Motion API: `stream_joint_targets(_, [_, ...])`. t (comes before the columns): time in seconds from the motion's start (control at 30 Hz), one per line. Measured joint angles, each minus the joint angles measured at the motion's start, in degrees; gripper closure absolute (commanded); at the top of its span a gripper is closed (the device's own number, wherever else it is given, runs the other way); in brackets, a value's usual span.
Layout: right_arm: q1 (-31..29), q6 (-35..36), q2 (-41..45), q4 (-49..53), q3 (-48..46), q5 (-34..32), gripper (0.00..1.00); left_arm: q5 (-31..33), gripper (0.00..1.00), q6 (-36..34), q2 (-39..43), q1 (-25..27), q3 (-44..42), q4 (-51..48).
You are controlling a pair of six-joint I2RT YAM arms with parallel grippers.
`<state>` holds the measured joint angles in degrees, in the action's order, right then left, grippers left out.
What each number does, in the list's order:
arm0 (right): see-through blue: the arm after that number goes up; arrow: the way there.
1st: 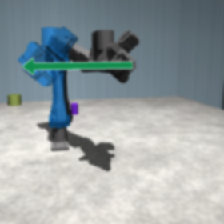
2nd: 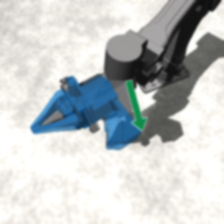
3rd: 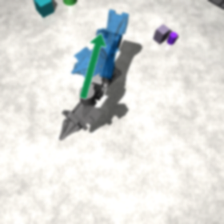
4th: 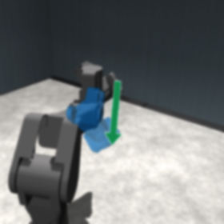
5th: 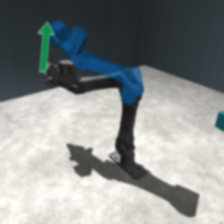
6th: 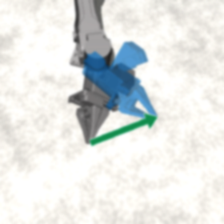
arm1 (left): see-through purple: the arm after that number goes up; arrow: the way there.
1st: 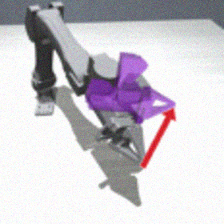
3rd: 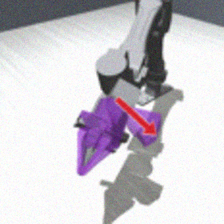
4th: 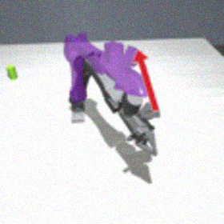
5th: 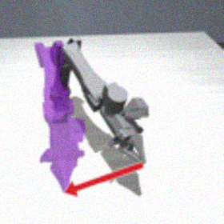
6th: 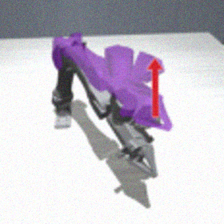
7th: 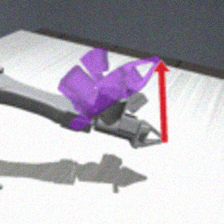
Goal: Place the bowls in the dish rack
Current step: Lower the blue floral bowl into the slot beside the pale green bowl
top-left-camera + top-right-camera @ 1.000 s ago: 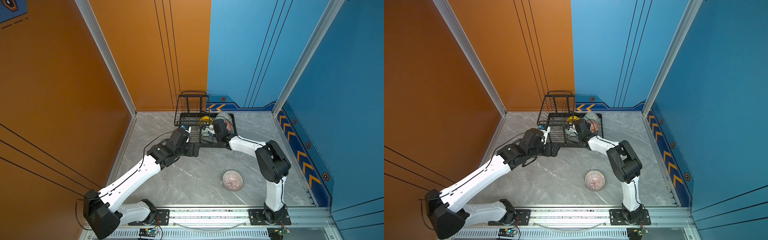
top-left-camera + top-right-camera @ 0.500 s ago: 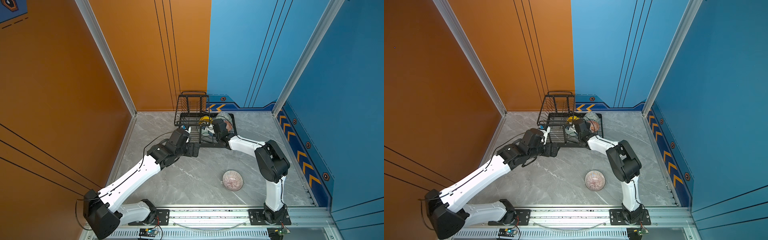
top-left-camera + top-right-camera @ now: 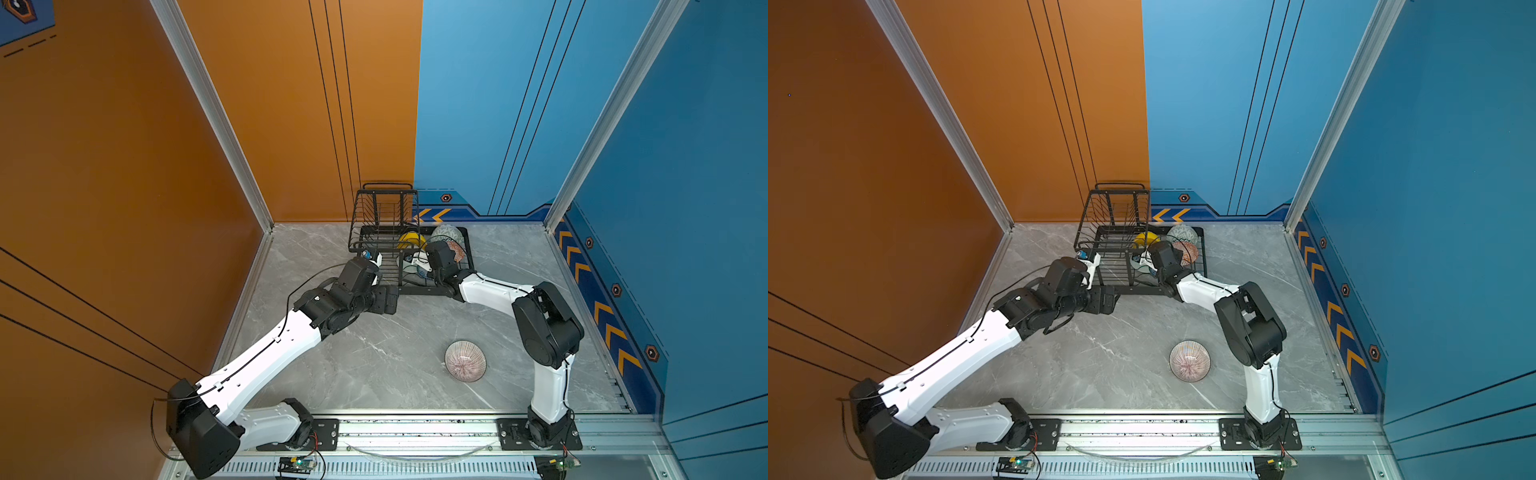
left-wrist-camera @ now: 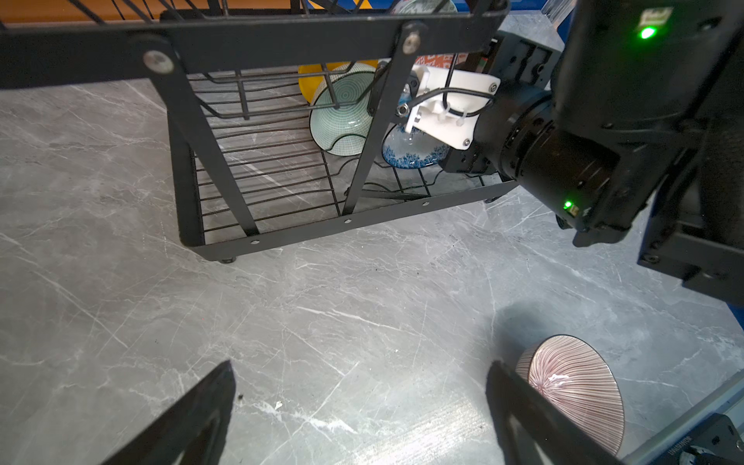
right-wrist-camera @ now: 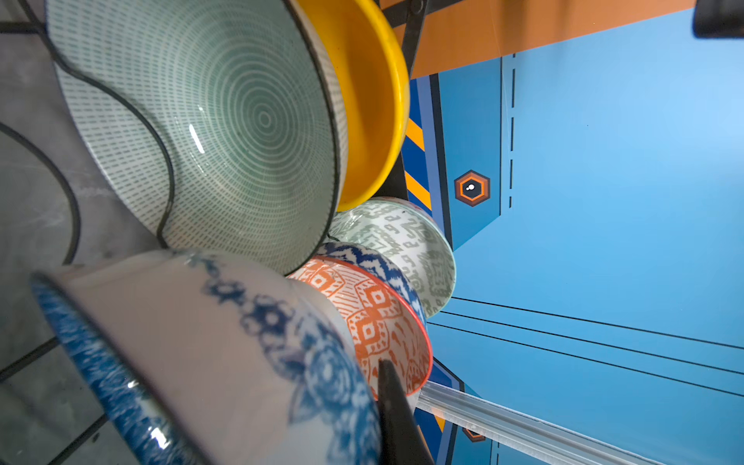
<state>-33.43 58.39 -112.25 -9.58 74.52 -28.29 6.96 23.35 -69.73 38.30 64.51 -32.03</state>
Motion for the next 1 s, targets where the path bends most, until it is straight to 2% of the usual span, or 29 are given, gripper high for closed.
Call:
stream_joint_targets(0.33, [-1.1, -2.7, 0.9, 0.2, -0.8, 4.1, 1.00, 0.0, 0.02, 0.0, 0.0, 0.0, 0.0, 0.0])
stream_joint_targets(1.0, [-1.3, -6.3, -0.9, -1.5, 0.6, 5.6, 1.00, 0.0, 0.02, 0.0, 0.0, 0.0, 0.0, 0.0])
